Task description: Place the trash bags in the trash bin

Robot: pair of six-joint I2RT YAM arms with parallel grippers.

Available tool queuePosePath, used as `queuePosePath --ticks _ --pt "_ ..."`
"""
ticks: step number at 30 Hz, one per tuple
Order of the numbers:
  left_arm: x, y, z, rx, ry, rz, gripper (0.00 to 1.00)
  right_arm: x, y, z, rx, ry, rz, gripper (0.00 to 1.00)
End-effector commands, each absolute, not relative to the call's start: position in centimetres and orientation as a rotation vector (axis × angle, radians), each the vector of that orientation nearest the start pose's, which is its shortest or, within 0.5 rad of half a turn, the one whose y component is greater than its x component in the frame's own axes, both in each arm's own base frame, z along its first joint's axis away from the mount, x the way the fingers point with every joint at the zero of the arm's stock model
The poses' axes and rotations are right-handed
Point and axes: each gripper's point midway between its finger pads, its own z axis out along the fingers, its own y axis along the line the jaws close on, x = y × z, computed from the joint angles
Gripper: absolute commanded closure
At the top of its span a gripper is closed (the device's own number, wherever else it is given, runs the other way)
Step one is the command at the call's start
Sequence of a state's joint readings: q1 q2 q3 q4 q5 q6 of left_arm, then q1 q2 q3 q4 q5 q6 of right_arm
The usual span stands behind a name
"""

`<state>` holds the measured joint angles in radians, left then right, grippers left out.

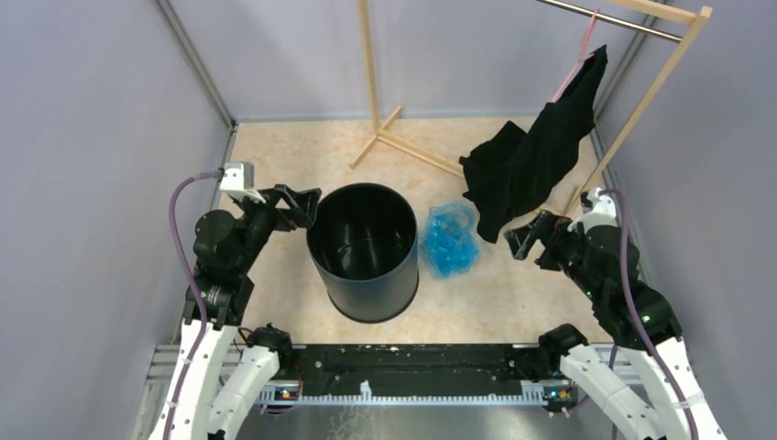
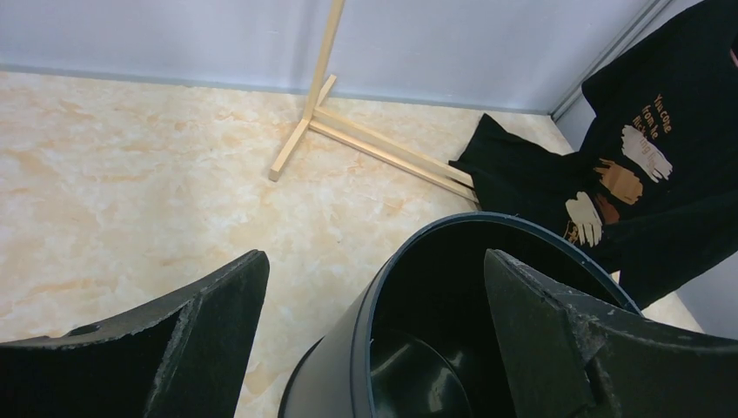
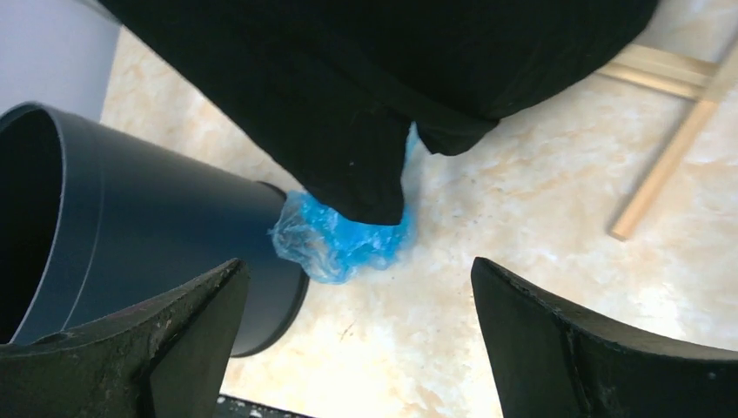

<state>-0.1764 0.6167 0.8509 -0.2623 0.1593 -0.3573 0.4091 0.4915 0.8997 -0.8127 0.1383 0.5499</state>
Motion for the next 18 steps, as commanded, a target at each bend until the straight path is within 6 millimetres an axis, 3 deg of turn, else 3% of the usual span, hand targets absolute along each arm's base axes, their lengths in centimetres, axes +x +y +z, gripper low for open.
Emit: queuePosePath --ticks 1,5,8,12,15,18 --pt "25.3 -9.0 36.1 0.029 1.560 -0.535 0.00 19.3 11.1 25.8 0.130 1.968 0.665 0.01" --pt "24.4 -9.9 37.2 0.102 1.534 -0.570 0.00 18.1 16.9 24.7 -0.090 1.959 1.015 0.01" --pt "23.6 -11.1 38.0 0.181 1.510 -0.617 0.00 17.3 20.3 22.7 -0.180 1.994 1.236 0.01" --pt "23.1 -12.0 38.8 0.238 1.494 -0.654 0.00 16.4 23.8 19.3 -0.308 2.106 1.182 0.01" --pt "23.4 -12.2 39.6 0.243 1.473 -0.661 0.00 14.9 27.2 18.4 -0.437 2.103 1.165 0.01" --pt "24.5 -12.8 42.0 0.246 1.403 -0.698 0.00 13.8 29.7 17.5 -0.472 2.105 1.174 0.01"
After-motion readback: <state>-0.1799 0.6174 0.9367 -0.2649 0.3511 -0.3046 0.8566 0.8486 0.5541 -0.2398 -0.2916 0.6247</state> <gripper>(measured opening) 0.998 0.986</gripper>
